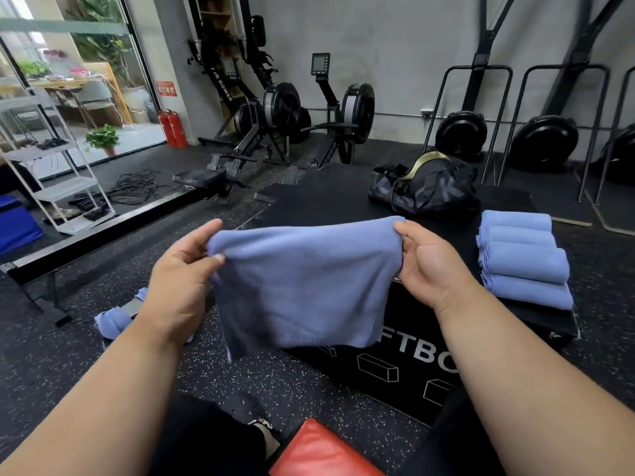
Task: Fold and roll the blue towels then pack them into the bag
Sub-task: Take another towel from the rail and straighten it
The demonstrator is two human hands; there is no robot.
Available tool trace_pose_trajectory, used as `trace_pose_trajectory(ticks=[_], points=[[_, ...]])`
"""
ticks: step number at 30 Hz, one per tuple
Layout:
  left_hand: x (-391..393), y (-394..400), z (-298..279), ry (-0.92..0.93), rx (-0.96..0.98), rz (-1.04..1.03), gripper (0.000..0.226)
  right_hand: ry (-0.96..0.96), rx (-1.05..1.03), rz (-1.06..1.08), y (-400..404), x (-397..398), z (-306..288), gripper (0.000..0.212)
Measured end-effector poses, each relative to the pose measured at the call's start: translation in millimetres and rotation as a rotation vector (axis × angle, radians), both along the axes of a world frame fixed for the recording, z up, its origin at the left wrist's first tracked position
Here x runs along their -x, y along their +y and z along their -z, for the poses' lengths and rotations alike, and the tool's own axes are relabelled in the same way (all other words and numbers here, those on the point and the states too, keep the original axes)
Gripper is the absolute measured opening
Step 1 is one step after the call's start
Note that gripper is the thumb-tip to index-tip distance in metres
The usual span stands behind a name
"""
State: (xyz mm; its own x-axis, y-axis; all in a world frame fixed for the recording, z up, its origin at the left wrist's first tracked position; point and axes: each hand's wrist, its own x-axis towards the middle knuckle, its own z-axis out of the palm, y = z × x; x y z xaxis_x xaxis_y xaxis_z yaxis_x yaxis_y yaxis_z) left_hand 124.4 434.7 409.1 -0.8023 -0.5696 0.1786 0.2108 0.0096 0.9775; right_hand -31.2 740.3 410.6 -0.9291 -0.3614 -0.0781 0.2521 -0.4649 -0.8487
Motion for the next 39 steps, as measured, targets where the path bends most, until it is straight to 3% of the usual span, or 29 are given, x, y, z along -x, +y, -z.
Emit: trace_pose_trajectory(ticks=[4,7,10,16,19,23,29,33,39], points=[[-4,-12,-7,0.038,-0.297,0.143,0.037,0.055,0.000,-0.079,2,-3,-12,0.017],[1,6,6,-0.182,-0.287,0.214,0.028,0.059,-0.004,-0.137,-6,-8,-9,0.011],[6,13,15,-0.154,-0.296,0.081,0.019,0.090,-0.038,-0.124,-8,-9,-9,0.013],[2,-11,8,-0.020,-0.439,0.033,0.029,0.180,-0.105,-0.026,-1,-2,-12,0.015],[0,-12,1,-0.028,-0.477,0.090,0.056,0.222,-0.155,-0.033,-4,-4,-10,0.016],[4,-8,4,-0.028,-0.409,0.096,0.035,0.278,-0.214,-0.003,-9,-11,-10,0.012],[-2,-9,3,0.069,-0.586,0.108,0.018,0.332,-0.211,0.050,-8,-10,-10,0.017],[4,-8,3,0.041,-0.514,0.073,0.019,0.367,-0.208,0.066,-7,-8,-8,0.015],[7,-9,-10,0.142,-0.347,-0.020,0.025,0.363,-0.208,0.135,-2,-6,-4,0.017]])
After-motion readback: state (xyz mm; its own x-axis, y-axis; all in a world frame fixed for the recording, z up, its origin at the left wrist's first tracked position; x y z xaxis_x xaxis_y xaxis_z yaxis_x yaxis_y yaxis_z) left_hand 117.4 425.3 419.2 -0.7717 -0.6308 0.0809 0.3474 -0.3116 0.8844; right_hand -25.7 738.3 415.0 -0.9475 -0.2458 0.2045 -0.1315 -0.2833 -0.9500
